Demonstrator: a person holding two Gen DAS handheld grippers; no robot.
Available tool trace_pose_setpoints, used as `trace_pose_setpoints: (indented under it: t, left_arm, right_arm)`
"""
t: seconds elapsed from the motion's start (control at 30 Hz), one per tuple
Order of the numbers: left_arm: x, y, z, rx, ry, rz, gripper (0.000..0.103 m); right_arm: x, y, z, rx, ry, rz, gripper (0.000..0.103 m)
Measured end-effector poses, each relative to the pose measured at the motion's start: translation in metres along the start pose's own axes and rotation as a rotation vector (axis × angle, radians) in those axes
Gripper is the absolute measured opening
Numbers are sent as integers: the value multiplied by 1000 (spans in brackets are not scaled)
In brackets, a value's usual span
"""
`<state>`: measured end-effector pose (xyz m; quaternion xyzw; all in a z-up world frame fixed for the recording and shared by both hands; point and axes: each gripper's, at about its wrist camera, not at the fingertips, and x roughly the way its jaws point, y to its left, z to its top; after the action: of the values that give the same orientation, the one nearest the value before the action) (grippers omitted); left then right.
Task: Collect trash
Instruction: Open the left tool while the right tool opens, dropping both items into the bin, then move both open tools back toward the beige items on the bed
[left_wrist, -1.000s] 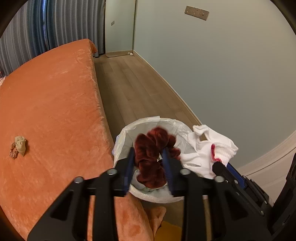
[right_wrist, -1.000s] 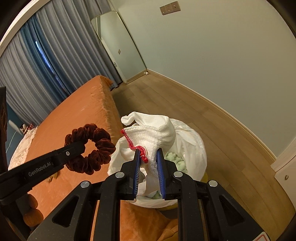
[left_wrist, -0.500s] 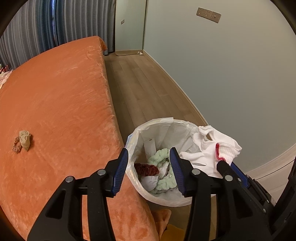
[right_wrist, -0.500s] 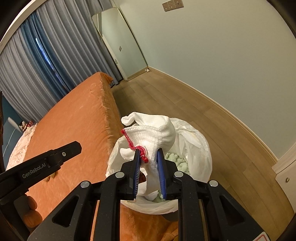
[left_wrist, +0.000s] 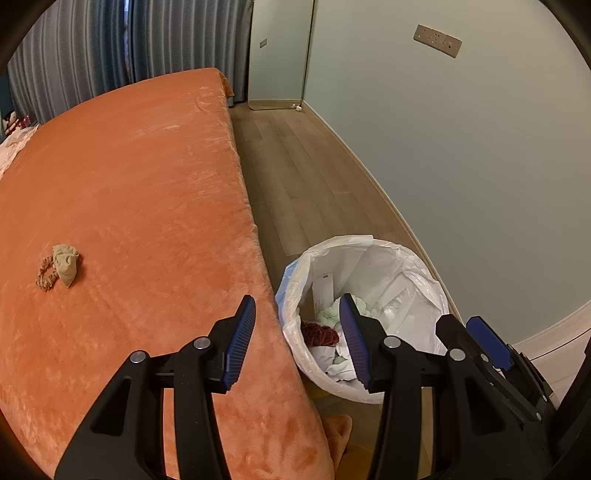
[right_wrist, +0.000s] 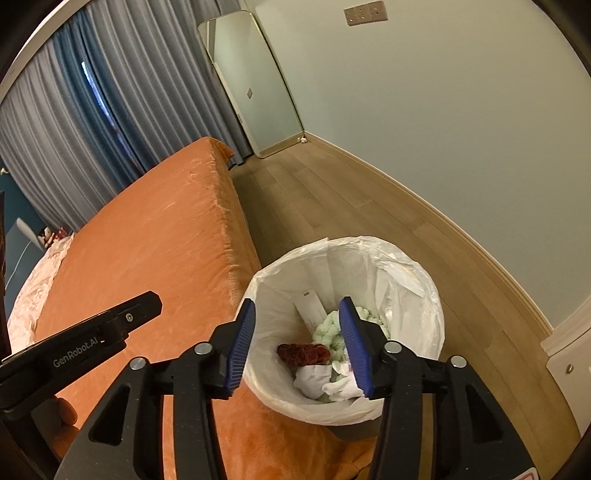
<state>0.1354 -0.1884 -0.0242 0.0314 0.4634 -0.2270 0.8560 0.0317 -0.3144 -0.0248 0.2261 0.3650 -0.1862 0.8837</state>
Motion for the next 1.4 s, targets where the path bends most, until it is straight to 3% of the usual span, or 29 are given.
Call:
trace_pose_setpoints:
  t: [0.67,1.4]
  left_arm:
    - [-41,77,-15,-109,-37,49,45]
    - [-68,193,-40,-276,-48,109,45]
  right_arm:
    - [-13,82,-15,-124,14,41,57]
    - [-1,191,-52,-286,65,92,60]
